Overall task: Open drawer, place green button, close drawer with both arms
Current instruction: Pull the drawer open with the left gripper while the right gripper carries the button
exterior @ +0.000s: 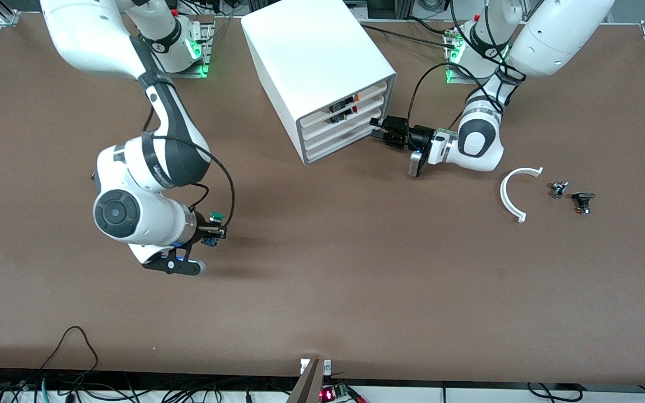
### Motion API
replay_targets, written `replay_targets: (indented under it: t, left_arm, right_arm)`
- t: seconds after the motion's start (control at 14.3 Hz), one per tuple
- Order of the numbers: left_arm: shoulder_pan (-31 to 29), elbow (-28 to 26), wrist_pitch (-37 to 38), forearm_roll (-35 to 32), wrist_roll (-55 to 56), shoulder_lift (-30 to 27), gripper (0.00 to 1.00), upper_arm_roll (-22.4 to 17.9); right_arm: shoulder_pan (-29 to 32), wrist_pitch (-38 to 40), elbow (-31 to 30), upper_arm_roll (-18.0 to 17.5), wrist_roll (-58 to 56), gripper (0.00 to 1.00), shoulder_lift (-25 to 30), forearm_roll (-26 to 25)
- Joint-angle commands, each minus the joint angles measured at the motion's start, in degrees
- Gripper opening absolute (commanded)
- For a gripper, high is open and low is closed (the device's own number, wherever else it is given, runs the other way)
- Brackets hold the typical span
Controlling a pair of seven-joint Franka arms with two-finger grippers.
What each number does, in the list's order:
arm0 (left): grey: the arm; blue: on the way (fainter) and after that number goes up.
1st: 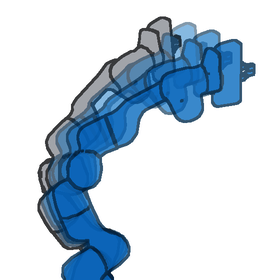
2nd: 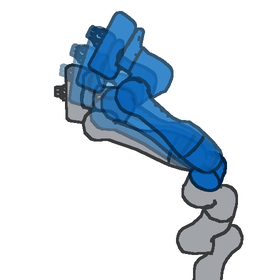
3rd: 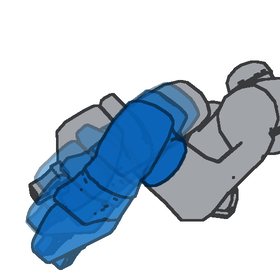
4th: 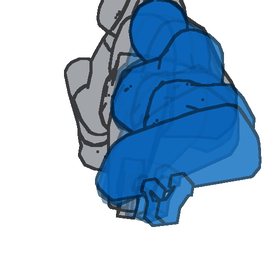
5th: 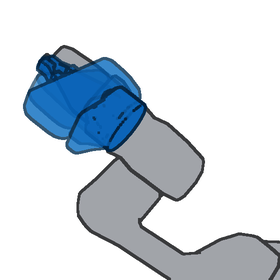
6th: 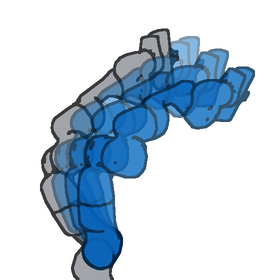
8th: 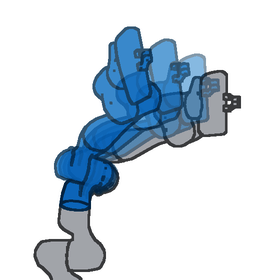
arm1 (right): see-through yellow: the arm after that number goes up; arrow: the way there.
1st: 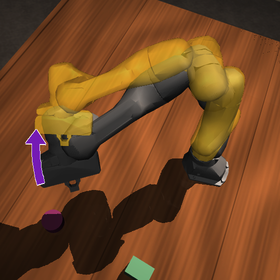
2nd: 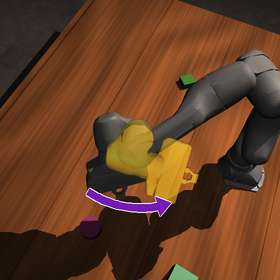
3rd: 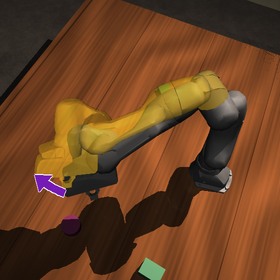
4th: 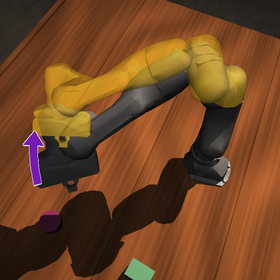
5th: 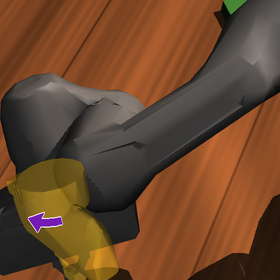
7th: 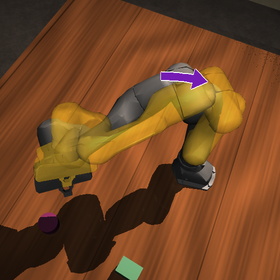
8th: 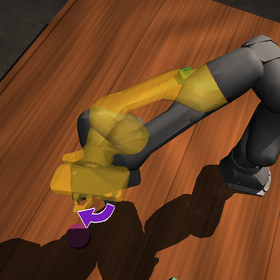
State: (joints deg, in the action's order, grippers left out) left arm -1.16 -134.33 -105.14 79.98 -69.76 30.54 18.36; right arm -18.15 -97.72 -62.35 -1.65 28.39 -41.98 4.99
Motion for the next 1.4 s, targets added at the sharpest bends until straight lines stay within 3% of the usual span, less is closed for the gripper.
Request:
replay_targets:
  t: [0.0,0.14,0.49,0.56,0.98,1.33]
  left_arm:
    - [0.8,-0.9,-0.9,2.0,-4.2,0.8,0.69,0.4]
    - [1.9,-1.7,-4.1,2.1,-5.3,0.7,0.68,0.5]
    - [2.0,-1.8,-4.2,3.0,-6.7,1.5,0.07,1.9]
    - [2.0,-1.8,-4.1,3.1,-6.7,1.6,0.0,2.0]
    - [0.3,-0.8,-3.7,3.4,-5.7,1.5,0.0,1.6]
    - [-0.2,5.5,-4.2,2.3,-3.3,3.4,0.0,-2.0]
  right_arm:
    - [-0.4,3.4,1.7,-0.5,5.6,0.0,3.6,-0.9]
    - [-0.7,4.1,1.7,-0.5,7.8,0.0,6.0,-0.7]
    - [-3.4,4.5,1.9,-0.3,14.7,0.0,9.0,-0.7]
    - [-3.8,4.5,1.9,-0.4,16.7,0.0,9.3,-0.6]
    - [-7.5,3.9,3.1,-0.5,32.5,0.0,9.4,2.0]
    - [-12.4,2.7,3.5,-0.6,46.7,0.0,8.4,2.0]
